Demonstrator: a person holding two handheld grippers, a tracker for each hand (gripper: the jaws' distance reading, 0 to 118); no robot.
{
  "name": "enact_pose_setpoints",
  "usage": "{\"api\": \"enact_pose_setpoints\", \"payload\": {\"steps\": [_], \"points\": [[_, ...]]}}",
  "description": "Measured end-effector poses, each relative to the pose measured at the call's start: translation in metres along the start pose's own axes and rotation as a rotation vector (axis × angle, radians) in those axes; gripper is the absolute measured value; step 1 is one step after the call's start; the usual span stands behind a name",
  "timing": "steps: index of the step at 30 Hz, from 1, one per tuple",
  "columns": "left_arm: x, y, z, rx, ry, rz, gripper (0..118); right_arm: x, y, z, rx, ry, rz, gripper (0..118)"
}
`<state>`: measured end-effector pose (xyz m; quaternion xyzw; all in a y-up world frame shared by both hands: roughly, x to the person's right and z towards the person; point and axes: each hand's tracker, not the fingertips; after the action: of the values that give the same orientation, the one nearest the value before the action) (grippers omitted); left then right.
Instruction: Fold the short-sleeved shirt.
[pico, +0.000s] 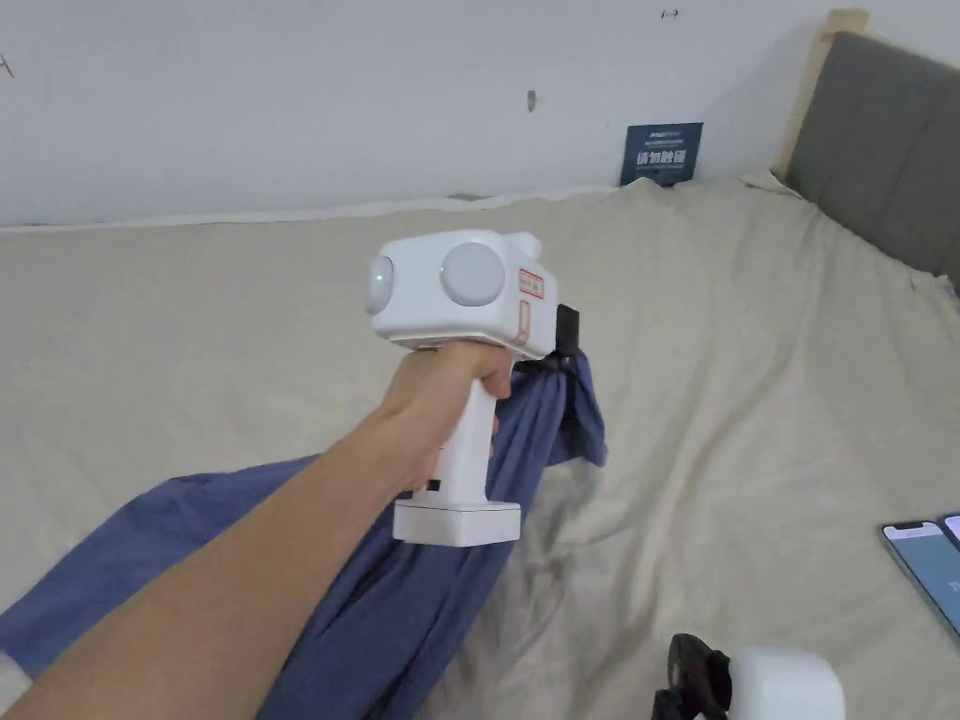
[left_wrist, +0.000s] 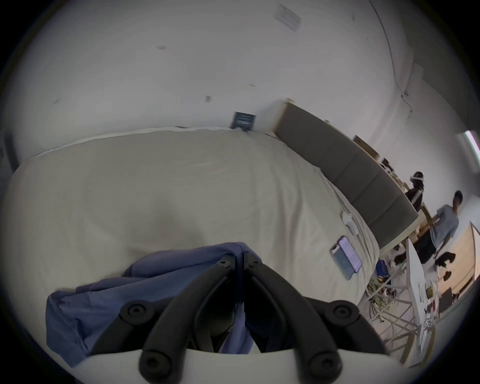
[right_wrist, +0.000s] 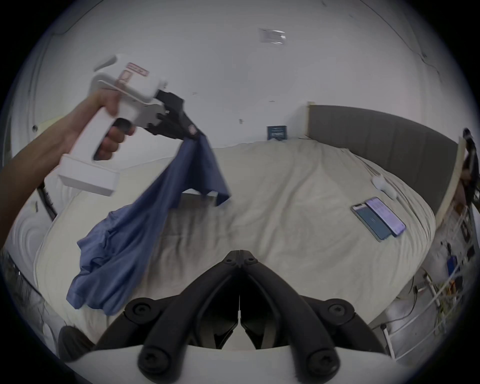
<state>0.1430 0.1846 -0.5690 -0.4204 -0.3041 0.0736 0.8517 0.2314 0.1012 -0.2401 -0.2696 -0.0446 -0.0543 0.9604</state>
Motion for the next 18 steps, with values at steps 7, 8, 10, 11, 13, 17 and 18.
{"api": "enact_pose_setpoints", "payload": {"steps": [7, 8, 10, 11, 13, 17, 18], "points": [[0.024, -0.036, -0.122, -0.252, 0.076, -0.05, 4, 0.019, 0.006, -0.006, -0.01, -0.054, -0.031, 1], [0.021, -0.044, -0.131, -0.273, 0.082, -0.041, 4, 0.021, 0.006, -0.006, -0.014, -0.059, -0.034, 1], [0.004, -0.054, -0.151, -0.315, 0.096, -0.004, 4, 0.023, 0.006, -0.008, -0.028, -0.059, -0.028, 1], [0.002, -0.059, -0.154, -0.328, 0.112, -0.006, 4, 0.024, 0.007, -0.009, -0.033, -0.063, -0.025, 1], [-0.009, -0.068, -0.16, -0.361, 0.156, -0.001, 4, 0.024, 0.007, -0.009, -0.033, -0.067, -0.024, 1], [-0.021, -0.069, -0.148, -0.297, 0.081, 0.014, 51, 0.023, 0.009, -0.01, -0.033, -0.062, -0.033, 1], [-0.023, -0.069, -0.144, -0.295, 0.042, 0.014, 109, 0.021, 0.01, -0.009, -0.031, -0.059, -0.029, 1]]}}
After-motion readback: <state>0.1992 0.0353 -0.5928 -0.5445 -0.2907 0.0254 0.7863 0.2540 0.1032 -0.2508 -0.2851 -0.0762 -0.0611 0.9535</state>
